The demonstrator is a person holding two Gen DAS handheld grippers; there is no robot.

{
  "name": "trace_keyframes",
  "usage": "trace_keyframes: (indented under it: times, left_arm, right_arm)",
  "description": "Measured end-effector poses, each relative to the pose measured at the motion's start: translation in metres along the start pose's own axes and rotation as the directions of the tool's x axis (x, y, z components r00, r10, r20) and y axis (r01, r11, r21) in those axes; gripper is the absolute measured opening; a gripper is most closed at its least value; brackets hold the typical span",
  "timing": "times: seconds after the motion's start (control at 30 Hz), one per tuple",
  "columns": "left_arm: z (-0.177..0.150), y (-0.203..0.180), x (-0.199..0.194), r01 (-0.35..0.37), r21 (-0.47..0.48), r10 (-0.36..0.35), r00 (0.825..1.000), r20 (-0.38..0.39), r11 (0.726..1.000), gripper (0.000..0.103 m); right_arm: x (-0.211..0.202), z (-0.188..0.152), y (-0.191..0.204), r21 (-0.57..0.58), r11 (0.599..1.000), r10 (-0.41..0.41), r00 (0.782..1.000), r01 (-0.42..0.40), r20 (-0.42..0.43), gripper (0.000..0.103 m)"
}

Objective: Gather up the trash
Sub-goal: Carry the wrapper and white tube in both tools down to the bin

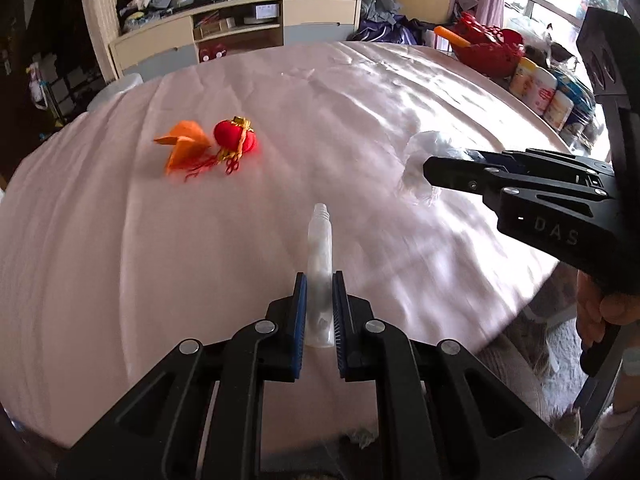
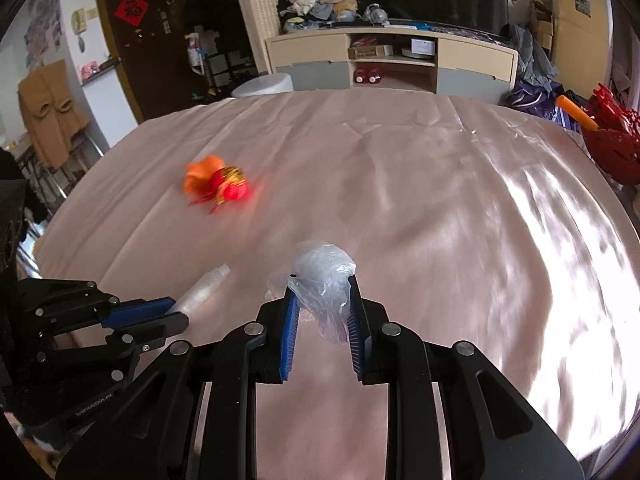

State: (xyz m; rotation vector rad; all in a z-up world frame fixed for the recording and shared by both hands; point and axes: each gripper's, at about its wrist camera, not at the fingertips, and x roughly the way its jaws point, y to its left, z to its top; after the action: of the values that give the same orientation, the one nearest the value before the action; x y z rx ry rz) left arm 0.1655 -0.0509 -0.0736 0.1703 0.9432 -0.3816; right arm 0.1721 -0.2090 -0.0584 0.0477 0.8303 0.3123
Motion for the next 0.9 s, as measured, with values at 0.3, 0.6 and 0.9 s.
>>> trace_keyframes:
  times: [0.3, 0.6, 0.9]
  left_arm:
    - [-0.056, -0.039, -0.083, 0.009, 0.012, -0.010, 0.997, 0.072, 1.000, 0.011]
    - [-0.119, -0.057, -0.066, 0.107, -0.136, -0.108, 0.994, 0.000, 0.985, 0.011]
    - [-0.164, -0.071, -0.025, 0.083, -0.202, -0.103, 0.990, -0.091, 0.976, 0.011]
  right_arm:
    - [-0.058, -0.051, 0.019, -0.022, 1.000, 0.020, 0.999, -0.019, 0.035, 0.023]
    - [-0.075, -0.114, 0.018, 0.003, 1.000, 0.019, 1.000, -0.019, -0.015, 0.023]
    - [-0.050, -0.166, 0.012, 0.111, 0.993, 0.061, 0.993, -0.050, -0.102, 0.023]
